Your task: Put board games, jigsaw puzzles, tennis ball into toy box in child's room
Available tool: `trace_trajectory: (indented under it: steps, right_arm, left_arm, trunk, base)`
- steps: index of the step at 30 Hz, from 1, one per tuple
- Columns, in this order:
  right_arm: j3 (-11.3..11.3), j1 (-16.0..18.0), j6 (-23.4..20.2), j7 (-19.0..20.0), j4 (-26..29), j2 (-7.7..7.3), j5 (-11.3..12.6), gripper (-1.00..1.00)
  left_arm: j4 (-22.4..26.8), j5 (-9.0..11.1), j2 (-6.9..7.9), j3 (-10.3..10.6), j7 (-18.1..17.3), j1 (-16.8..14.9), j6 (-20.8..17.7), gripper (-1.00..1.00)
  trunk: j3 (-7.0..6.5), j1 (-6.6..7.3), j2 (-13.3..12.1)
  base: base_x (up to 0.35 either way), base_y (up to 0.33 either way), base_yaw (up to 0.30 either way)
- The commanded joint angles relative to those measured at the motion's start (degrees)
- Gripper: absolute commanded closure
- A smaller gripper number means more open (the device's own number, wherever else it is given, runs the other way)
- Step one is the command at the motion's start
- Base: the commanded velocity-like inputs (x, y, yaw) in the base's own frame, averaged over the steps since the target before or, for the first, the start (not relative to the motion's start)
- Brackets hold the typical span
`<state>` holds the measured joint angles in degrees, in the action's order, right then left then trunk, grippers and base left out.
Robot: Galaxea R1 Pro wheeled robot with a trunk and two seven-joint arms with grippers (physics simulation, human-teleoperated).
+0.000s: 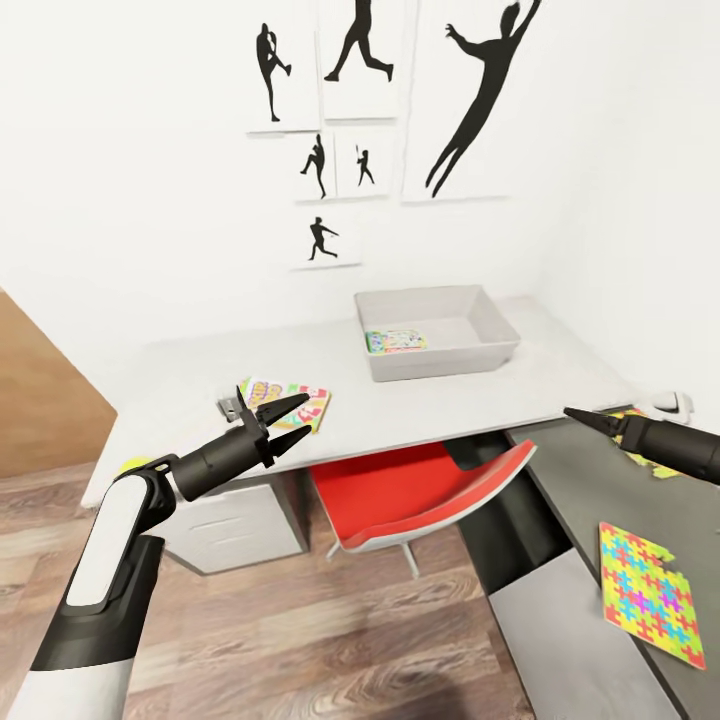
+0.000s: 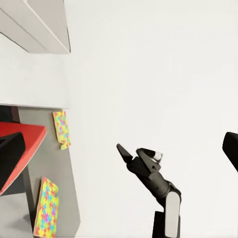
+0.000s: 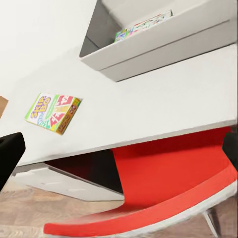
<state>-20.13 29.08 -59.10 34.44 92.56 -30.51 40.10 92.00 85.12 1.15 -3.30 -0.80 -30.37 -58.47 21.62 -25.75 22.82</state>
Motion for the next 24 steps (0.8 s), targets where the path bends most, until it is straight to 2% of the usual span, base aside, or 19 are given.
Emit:
trace_trajectory:
  steps: [1,5,12,24]
  right_arm:
    - [-0.2,-0.3,-0.3,0.4,0.0,-0.08,-0.3,-1.00]
    - [-0.7,-1.2,-0.3,0.5,0.0,-0.21,-0.3,-1.00]
    - [-2.9,-3.0,0.0,1.1,0.0,-0.40,-0.4,-1.00]
    - [-4.1,-3.8,0.2,2.8,0.0,-0.43,-0.5,-1.00]
  left_arm:
    - [0.0,-0.1,0.00,-0.1,-0.1,0.0,-0.2,-1.00]
    - [0.0,-0.2,-0.02,-0.1,0.0,0.0,-0.2,-1.00]
    - [0.0,-0.3,-0.07,0.0,0.1,0.0,-0.2,-1.00]
    - [0.0,-0.5,-0.14,0.0,0.3,0.0,-0.2,-1.00]
  trunk:
    - [0.03,-0.03,0.1]
    - [-0.21,-0.03,0.1]
    - [-0.61,-0.03,0.1]
    - [-1.26,-0.03,0.1]
  base:
    - [0.000,0.000,-0.234]
    - [0.000,0.000,-0.237]
    - [0.000,0.000,-0.242]
    - [0.000,0.000,-0.247]
